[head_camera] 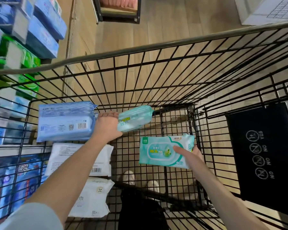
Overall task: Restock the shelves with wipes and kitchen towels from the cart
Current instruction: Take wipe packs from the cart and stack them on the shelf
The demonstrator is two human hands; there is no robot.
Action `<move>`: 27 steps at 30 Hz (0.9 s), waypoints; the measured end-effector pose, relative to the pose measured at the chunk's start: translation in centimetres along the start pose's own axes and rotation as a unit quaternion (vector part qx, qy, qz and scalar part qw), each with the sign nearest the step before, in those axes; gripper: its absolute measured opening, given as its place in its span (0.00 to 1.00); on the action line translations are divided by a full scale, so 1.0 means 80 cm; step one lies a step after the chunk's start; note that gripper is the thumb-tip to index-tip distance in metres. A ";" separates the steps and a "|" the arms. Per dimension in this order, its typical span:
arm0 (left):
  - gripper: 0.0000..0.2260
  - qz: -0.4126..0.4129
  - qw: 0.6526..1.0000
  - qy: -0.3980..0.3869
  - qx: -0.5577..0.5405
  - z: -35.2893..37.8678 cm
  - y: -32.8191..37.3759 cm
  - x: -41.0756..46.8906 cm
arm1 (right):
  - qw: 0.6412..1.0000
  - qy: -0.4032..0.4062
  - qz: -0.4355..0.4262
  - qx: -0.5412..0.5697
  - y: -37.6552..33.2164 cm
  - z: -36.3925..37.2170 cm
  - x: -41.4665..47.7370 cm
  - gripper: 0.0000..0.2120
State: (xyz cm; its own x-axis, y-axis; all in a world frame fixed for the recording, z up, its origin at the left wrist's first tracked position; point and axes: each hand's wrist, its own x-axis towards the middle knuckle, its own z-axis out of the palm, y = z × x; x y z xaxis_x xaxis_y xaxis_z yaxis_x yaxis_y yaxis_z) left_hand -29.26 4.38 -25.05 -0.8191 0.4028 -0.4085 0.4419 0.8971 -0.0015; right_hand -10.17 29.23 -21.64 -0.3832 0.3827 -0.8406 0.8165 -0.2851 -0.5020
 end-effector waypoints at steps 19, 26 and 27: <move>0.23 -0.130 0.938 -0.076 -0.312 -0.097 0.023 -0.112 | 0.994 0.020 -0.077 -0.070 -0.054 -0.014 -0.097 0.18; 0.24 -0.194 0.923 0.045 -0.330 -0.169 0.043 -0.257 | 0.981 -0.045 -0.160 -0.099 -0.074 -0.036 -0.175 0.24; 0.24 -0.201 0.920 0.065 -0.330 -0.177 0.047 -0.279 | 0.979 -0.056 -0.167 -0.101 -0.077 -0.040 -0.190 0.24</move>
State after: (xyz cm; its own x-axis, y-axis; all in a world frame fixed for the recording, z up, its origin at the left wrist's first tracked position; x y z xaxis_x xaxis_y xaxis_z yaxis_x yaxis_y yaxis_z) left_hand -14.49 1.29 -2.99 -0.9238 -0.0063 -0.3827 -0.1896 0.8760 0.4434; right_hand -7.96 28.01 -5.13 -0.6788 0.3236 -0.6592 0.7024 0.0242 -0.7114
